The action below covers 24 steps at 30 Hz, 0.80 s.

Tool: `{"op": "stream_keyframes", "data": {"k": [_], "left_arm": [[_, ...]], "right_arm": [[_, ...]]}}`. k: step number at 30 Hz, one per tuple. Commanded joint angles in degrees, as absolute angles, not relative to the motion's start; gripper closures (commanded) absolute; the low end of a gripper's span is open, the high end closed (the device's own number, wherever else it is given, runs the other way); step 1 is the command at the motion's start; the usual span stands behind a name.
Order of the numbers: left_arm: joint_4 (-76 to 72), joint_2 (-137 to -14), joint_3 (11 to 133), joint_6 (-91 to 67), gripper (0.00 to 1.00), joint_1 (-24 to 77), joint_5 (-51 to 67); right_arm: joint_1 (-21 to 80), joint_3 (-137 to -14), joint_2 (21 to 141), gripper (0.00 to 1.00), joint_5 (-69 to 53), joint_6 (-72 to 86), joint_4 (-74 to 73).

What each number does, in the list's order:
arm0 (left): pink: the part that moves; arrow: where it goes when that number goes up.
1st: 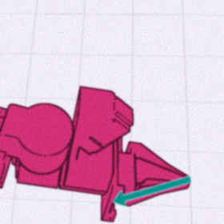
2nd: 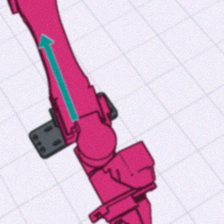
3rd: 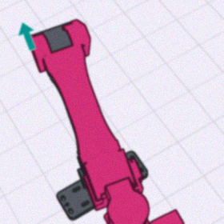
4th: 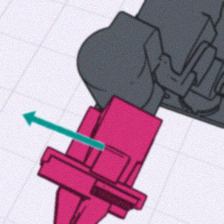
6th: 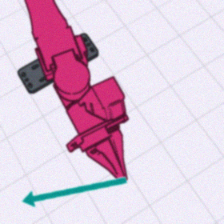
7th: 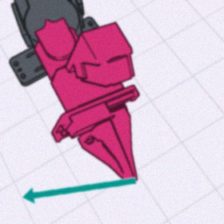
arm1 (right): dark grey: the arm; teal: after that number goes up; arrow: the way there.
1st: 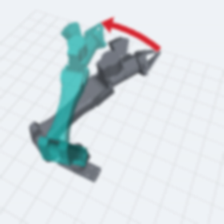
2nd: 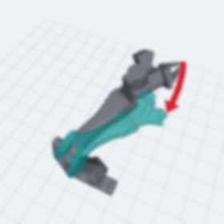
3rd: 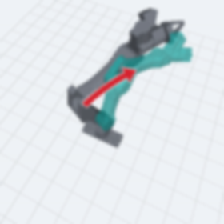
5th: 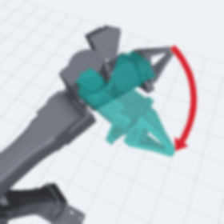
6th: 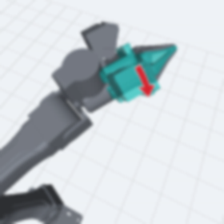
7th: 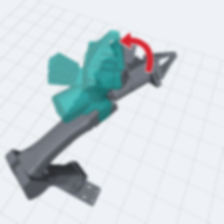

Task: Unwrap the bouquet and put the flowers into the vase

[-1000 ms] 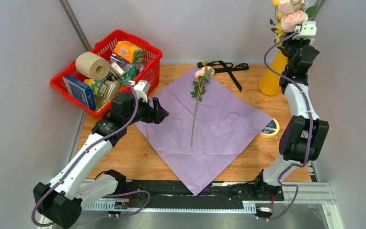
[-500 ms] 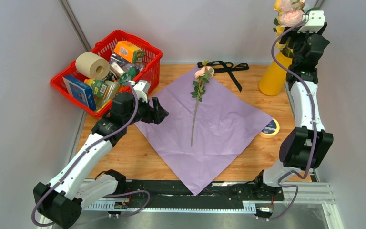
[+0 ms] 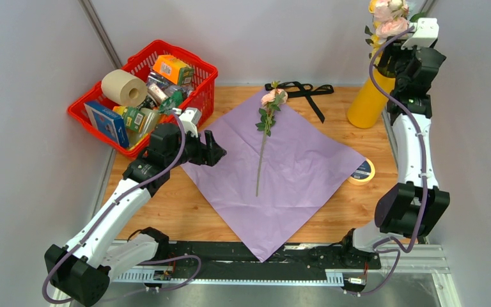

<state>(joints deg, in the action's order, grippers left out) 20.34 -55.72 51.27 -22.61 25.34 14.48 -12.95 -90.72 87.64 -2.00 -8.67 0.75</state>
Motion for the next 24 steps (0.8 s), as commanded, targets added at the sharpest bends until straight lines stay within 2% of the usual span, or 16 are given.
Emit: {"op": "stream_keyframes", "data": {"k": [1,3,5,10,13,14,18,20,24], "left_arm": [[18.5,-54.6,50.7,-22.6,0.16,25.0,14.9],[18.5,-54.7,50.7,-22.6,0.16,25.0,14.9],[18.5,-54.8,50.7,-22.6,0.16,25.0,15.0],[18.5,-55.0,50.7,-22.6,0.16,25.0,14.9],[18.5,-55.1,50.7,-22.6,0.16,25.0,14.9],[18.5,-55.0,50.7,-22.6,0.16,25.0,14.9],[18.5,-55.2,50.7,-22.6,0.16,25.0,14.9],[18.5,-55.4,50.7,-22.6,0.16,25.0,14.9],[18.5,-55.3,50.7,-22.6,0.16,24.9,15.0]], "right_arm": [[-13.2,-89.8,86.0,0.4,-0.4,-8.5,0.2],[-13.1,-89.6,86.8,0.54,-1.1,-9.1,0.2],[-13.1,-88.7,87.4,0.62,-0.8,-9.3,1.3],[-13.1,-87.5,89.8,0.71,-0.1,-10.1,3.2],[-13.2,-87.2,91.2,0.71,0.0,-10.2,3.1],[-13.2,-86.7,91.1,0.67,0.0,-10.1,3.0],[-13.2,-84.3,88.0,0.28,-1.2,-8.4,2.9],[-13.2,-83.6,86.1,0.18,-1.1,-7.6,2.4],[-13.2,-83.1,82.1,0.08,0.0,-7.0,-2.0]]}}
